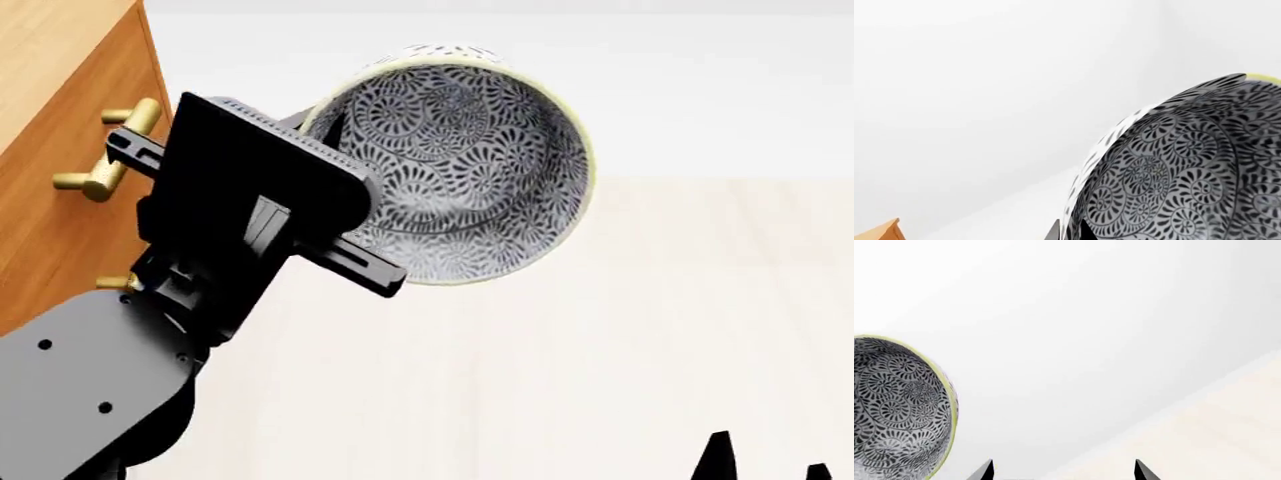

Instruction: Put the bowl on top of the cabinet.

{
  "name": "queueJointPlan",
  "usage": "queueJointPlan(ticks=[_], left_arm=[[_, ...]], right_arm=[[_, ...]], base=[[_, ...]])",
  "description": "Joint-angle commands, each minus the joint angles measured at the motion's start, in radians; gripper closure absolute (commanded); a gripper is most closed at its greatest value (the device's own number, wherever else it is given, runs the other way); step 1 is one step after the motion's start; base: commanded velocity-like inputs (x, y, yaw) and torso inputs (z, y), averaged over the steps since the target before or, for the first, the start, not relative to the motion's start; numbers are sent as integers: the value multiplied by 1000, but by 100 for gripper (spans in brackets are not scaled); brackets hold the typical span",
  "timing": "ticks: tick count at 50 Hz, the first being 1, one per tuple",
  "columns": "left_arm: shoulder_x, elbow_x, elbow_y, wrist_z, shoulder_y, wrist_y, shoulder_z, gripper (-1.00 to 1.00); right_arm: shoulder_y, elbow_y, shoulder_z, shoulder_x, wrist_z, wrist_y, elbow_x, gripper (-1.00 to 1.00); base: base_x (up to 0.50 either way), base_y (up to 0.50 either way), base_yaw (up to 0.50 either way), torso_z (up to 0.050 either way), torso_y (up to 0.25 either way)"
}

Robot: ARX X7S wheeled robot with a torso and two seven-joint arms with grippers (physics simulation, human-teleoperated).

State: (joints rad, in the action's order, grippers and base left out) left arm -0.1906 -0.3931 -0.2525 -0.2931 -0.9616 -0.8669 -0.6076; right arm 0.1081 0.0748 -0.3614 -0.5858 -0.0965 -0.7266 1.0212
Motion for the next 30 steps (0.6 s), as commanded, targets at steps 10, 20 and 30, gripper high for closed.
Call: queueJointPlan(ticks=[10, 20, 30], left_arm=[[93, 0, 416, 158, -301, 77, 11, 100], [158, -1, 820, 267, -463, 243, 37, 100], [190, -253, 1176, 308, -667, 312, -107, 100]], right_arm=[[-83, -127, 9, 26, 14, 39, 56, -100], [-76, -119, 19, 31, -33, 24, -8, -100], [-111, -157, 11, 41, -33, 55, -6, -100]], base=[[0, 0, 0, 0, 0], [0, 0, 0, 0, 1], [0, 0, 0, 1, 0]])
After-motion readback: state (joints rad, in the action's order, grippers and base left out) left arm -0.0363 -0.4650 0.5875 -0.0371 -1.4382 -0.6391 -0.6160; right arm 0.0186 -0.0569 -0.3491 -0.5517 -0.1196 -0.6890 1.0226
